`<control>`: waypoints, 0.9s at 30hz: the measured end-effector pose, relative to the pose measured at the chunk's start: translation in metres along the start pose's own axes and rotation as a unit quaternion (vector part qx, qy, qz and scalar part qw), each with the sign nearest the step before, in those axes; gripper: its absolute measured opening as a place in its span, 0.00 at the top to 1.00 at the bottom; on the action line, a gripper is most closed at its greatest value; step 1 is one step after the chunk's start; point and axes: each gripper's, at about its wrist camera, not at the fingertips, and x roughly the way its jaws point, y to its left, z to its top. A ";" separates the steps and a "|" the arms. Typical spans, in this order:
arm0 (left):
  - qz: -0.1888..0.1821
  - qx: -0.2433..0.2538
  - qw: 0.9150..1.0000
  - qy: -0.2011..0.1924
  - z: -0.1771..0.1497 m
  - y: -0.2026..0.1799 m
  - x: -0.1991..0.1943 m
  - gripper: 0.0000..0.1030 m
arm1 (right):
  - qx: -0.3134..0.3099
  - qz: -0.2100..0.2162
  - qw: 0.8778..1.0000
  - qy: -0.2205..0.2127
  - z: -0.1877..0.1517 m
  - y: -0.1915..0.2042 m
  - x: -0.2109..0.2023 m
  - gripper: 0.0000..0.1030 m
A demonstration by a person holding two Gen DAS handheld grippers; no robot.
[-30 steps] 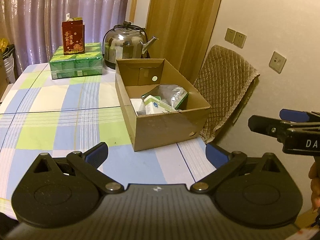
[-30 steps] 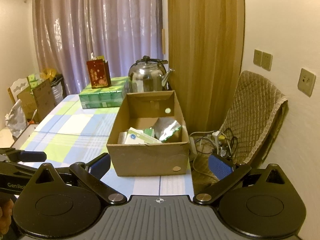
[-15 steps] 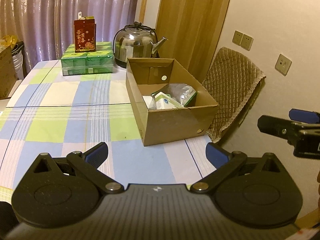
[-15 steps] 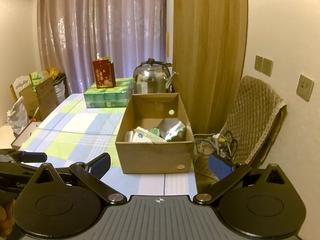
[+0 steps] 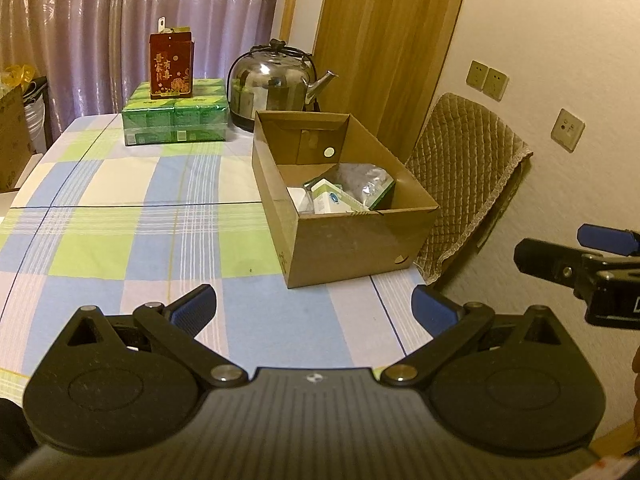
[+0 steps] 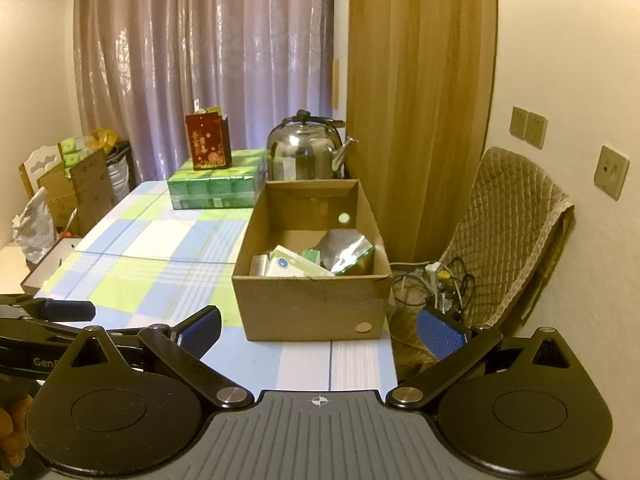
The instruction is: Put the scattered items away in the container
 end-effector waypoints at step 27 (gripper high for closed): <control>-0.002 0.003 1.000 0.004 -0.003 -0.001 0.008 0.01 | 0.005 -0.004 1.000 0.003 -0.002 -0.004 0.003 0.02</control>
